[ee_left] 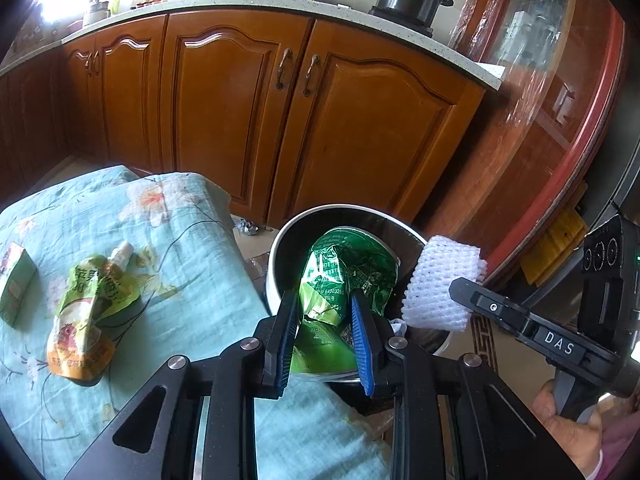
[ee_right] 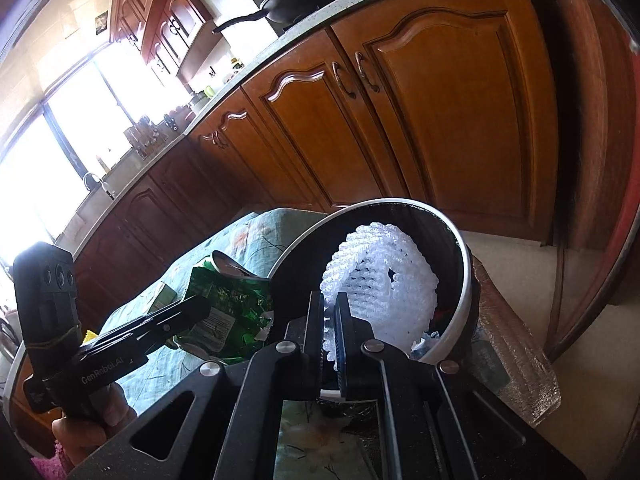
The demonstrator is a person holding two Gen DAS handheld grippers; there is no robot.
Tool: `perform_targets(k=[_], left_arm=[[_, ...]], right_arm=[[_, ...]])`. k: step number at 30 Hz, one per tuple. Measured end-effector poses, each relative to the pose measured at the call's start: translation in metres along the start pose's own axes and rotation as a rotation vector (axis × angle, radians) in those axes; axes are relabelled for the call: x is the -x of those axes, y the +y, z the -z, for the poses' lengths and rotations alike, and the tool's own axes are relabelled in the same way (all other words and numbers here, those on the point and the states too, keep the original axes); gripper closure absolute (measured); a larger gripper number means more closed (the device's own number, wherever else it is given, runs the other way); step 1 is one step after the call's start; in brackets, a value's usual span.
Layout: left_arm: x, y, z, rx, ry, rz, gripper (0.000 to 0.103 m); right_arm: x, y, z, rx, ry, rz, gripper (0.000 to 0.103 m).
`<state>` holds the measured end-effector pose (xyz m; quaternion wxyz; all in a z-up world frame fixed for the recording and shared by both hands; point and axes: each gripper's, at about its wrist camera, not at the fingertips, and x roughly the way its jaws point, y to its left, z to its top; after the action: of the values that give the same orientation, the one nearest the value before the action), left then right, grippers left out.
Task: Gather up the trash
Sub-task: 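Carry the green can and foam net over the bin with both tools, then open both tools to drop the can and foam net into the bin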
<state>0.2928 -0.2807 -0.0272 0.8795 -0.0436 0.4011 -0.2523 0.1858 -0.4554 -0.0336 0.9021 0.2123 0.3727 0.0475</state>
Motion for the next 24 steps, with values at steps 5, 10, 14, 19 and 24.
perform_targets(k=[5,10,14,19,24], left_arm=[[-0.02,-0.009,-0.006,-0.009,0.019,-0.003,0.079],[-0.033,-0.016,-0.013,-0.01,0.03,-0.008,0.079],[-0.042,-0.019,-0.015,-0.012,0.04,-0.014,0.079],[-0.049,-0.021,-0.016,-0.008,0.049,-0.019,0.079],[-0.057,-0.021,-0.017,-0.007,0.058,-0.022,0.079]], right_arm=[[-0.006,-0.007,-0.003,-0.004,0.012,0.006,0.098],[-0.009,-0.011,-0.008,-0.006,0.02,0.007,0.098],[-0.011,-0.014,-0.01,-0.007,0.022,0.008,0.098],[-0.016,-0.017,-0.011,-0.012,0.033,0.007,0.098],[-0.021,-0.017,-0.013,-0.013,0.048,0.009,0.098]])
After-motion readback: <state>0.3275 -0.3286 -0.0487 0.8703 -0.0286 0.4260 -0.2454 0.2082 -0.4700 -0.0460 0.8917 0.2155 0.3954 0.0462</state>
